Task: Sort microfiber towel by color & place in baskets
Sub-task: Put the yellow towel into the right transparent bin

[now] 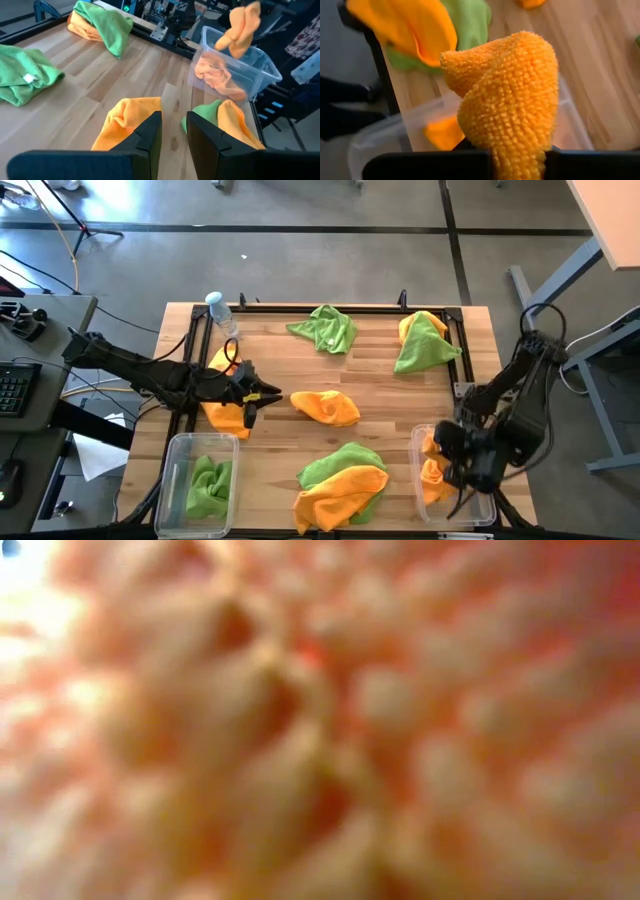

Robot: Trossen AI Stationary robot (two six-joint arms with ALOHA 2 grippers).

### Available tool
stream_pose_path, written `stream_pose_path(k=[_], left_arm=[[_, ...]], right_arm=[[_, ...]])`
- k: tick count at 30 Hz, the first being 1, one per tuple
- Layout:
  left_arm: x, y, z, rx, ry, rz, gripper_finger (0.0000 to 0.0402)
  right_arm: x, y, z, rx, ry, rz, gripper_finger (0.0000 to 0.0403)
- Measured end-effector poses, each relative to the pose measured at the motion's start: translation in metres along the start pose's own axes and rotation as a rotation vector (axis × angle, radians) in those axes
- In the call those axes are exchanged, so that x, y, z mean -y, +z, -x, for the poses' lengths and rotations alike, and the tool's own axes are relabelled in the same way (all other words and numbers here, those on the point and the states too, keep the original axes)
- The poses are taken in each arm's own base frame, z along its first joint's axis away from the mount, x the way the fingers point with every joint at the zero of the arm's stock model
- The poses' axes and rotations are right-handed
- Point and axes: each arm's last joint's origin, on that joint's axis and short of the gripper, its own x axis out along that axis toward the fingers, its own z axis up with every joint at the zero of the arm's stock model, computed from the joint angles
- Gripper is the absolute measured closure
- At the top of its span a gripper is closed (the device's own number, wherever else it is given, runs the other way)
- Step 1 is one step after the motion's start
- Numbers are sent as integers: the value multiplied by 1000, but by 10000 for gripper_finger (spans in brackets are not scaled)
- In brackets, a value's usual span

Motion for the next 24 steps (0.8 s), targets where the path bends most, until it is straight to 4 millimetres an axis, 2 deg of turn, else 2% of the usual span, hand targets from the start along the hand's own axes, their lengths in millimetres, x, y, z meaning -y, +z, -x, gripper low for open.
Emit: stream_pose_path(k=[7,12,17,24], left_arm=[[0,0,0,4,-1,-28,326],[0,1,0,6,-2,-35,326],[0,1,0,7,-3,-17,326],[1,4,0,33,-13,-6,326]], right_arm=[[-22,-18,-29,-72,-98,83,403],[-26,-29,-64,-79,-105,50,403],[-23,-45,-99,-100,-18,44,403],[-7,-65,-141,-123,10,35,403]])
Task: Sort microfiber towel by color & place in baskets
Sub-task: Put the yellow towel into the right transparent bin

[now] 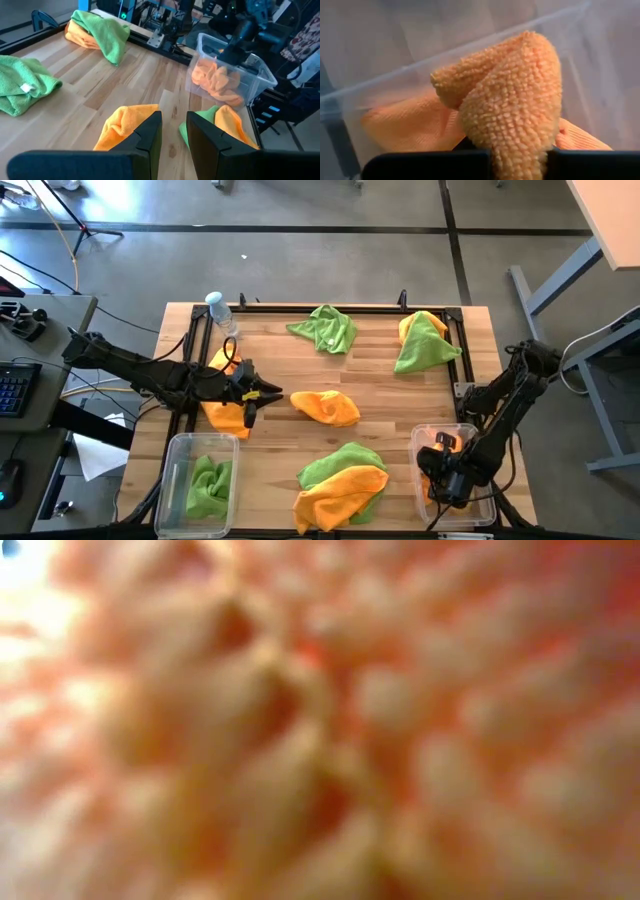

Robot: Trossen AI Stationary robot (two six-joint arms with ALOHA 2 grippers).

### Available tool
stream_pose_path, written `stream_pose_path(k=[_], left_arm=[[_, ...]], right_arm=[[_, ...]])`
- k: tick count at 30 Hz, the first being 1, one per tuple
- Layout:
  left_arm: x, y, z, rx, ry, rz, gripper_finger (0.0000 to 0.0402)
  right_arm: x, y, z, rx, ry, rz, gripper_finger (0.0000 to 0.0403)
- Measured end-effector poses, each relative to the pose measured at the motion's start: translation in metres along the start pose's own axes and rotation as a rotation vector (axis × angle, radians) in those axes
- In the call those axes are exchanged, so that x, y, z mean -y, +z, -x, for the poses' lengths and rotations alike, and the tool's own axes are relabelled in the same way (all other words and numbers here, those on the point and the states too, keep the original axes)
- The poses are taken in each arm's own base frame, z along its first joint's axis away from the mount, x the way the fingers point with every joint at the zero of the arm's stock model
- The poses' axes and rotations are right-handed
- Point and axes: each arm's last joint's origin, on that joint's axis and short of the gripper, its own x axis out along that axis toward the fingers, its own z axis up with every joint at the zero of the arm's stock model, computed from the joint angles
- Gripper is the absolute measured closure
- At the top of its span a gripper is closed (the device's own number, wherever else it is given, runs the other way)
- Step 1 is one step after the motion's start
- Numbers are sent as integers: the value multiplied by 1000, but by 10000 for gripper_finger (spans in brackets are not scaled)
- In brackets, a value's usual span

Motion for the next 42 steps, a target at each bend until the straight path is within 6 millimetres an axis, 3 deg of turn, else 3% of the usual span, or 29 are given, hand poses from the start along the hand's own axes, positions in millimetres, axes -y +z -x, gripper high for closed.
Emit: stream_pose_path(k=[5,13,17,21,29,37,42], left_arm=[[1,1,0,11,-6,5,326],[1,2,0,18,-9,8,326],[1,2,0,19,-8,8,326],[1,2,0,26,6,6,326],[-4,4,-1,35,30,8,326],[-4,5,-2,35,32,7,326],[-4,5,-2,35,32,7,326]], right_arm=[[5,-3,-16,22,62,4,395],[10,-7,-17,-70,-7,37,332],[1,-3,-5,-68,33,66,308],[5,-6,1,-127,-31,91,294],[11,-10,2,-163,-92,105,267],[13,-11,0,-161,-105,80,208],[10,-7,12,-161,-97,55,186]])
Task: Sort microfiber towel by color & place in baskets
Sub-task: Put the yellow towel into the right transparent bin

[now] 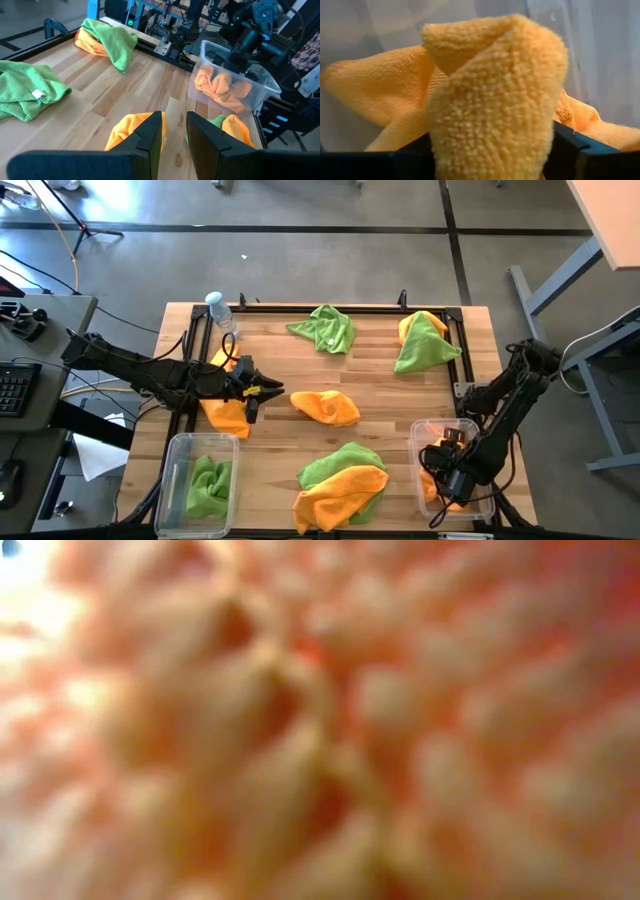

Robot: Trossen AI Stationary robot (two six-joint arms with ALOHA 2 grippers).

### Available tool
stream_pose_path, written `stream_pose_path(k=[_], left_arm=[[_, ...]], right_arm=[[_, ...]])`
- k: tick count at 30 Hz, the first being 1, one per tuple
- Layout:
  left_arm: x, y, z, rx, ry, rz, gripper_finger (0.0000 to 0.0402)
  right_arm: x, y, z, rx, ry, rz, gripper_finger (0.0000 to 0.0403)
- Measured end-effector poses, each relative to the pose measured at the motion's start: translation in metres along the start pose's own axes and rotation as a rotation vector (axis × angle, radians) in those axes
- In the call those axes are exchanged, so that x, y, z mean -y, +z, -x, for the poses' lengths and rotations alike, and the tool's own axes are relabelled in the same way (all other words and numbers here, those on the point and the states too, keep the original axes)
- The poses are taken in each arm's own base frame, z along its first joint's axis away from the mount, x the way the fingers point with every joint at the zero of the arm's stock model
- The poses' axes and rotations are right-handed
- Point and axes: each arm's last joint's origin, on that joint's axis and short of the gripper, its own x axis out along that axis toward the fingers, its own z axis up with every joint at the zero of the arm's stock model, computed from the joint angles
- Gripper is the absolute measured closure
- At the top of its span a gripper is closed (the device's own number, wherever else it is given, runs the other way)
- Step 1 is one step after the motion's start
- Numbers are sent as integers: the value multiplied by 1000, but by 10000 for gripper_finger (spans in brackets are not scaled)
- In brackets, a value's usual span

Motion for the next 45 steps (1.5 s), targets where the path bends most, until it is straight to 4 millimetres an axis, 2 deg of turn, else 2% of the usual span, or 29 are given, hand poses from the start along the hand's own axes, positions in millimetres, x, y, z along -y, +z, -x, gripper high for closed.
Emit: stream_pose_path(k=[10,15,26,30,36,40,43,45], left_arm=[[0,0,0,0,0,0,326],[0,0,0,0,1,0,326],[0,0,0,-2,2,-3,326],[0,0,0,-2,2,-59,326],[0,0,0,-2,2,-71,326],[0,0,0,-2,2,-71,326],[0,0,0,-2,3,-71,326],[0,0,0,-1,2,-67,326]], right_arm=[[4,6,66,29,15,-29,185],[6,8,84,21,-10,-20,185],[10,8,86,40,-63,-73,185],[11,8,86,40,-64,-77,185],[11,8,86,43,-62,-152,190],[10,8,86,45,-53,-149,230],[8,9,86,48,-40,-149,293],[8,9,86,50,-29,-156,349]])
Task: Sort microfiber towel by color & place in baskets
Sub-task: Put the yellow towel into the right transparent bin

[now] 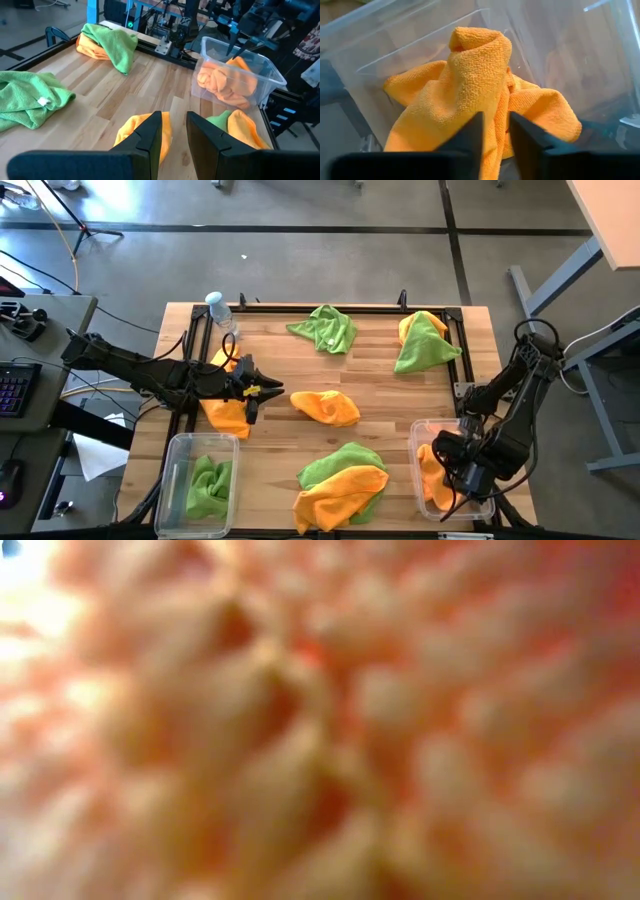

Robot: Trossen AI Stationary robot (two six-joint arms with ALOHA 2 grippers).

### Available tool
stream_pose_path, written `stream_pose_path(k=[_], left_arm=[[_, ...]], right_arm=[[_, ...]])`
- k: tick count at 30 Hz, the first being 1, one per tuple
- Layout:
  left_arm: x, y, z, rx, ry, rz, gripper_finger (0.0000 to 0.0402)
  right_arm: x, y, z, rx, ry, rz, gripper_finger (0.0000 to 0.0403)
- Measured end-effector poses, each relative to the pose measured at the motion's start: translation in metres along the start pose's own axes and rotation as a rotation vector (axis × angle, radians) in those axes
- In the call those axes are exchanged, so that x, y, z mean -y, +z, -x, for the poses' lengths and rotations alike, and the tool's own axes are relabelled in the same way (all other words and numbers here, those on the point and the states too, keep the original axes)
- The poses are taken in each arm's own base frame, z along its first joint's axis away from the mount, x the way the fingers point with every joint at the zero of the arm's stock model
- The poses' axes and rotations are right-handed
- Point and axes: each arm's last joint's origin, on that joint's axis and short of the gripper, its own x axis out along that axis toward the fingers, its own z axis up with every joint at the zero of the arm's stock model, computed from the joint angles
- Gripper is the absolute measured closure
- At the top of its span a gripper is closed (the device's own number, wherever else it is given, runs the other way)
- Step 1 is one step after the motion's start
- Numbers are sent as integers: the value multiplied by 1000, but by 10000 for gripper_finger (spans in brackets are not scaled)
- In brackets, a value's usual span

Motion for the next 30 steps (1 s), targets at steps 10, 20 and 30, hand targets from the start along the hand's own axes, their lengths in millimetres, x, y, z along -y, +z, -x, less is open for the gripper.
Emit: stream_pose_path(k=[10,20,30], left_arm=[[-4,0,-1,-9,22,33,326],[-26,-6,-5,-96,163,143,326],[-30,10,-2,-123,228,161,328]], right_arm=[[5,21,7,258,14,74,400],[52,63,30,464,-65,154,402],[102,74,54,611,-52,193,403]])
